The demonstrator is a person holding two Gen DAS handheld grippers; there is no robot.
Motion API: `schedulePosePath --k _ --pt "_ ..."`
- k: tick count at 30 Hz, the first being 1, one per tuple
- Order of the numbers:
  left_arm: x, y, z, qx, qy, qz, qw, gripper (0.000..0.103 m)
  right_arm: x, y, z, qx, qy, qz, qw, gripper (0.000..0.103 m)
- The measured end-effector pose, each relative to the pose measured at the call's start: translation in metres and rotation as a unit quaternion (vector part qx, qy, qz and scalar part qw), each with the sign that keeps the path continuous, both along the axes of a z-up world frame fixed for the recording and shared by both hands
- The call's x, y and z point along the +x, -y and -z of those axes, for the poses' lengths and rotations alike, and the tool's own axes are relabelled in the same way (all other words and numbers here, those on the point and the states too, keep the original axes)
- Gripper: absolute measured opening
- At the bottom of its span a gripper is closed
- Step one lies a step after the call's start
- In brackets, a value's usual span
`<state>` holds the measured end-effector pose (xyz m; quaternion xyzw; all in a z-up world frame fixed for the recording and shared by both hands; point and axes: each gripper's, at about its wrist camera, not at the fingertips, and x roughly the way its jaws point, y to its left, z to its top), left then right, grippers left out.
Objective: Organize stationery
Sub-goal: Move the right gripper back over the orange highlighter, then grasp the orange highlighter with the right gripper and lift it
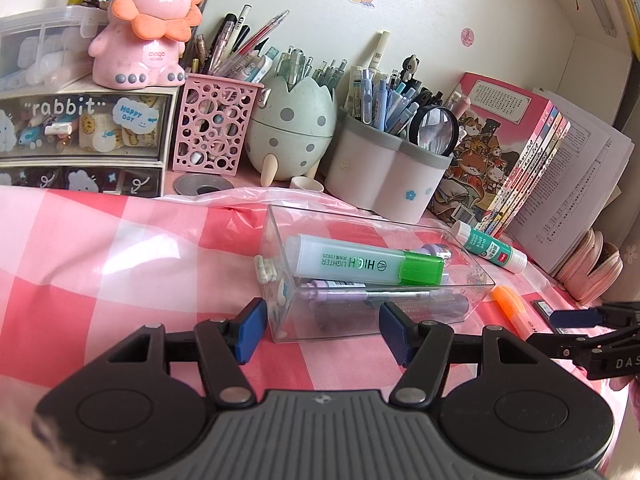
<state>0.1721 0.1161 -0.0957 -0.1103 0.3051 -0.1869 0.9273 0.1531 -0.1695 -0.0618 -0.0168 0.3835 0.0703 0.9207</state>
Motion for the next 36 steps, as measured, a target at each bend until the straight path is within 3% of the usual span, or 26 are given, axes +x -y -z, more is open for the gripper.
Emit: schedulePosePath --k 15,36 --pt "0.0 0.0 0.0 0.0 0.0 0.0 1.0 0.036 0.005 -0.002 0.012 -0.015 -0.01 0.055 0.998 0.06" --pt "0.0 0.0 0.0 0.0 0.0 0.0 1.0 0.036 0.005 -0.002 0.011 -0.017 -0.001 0.059 0.998 0.028"
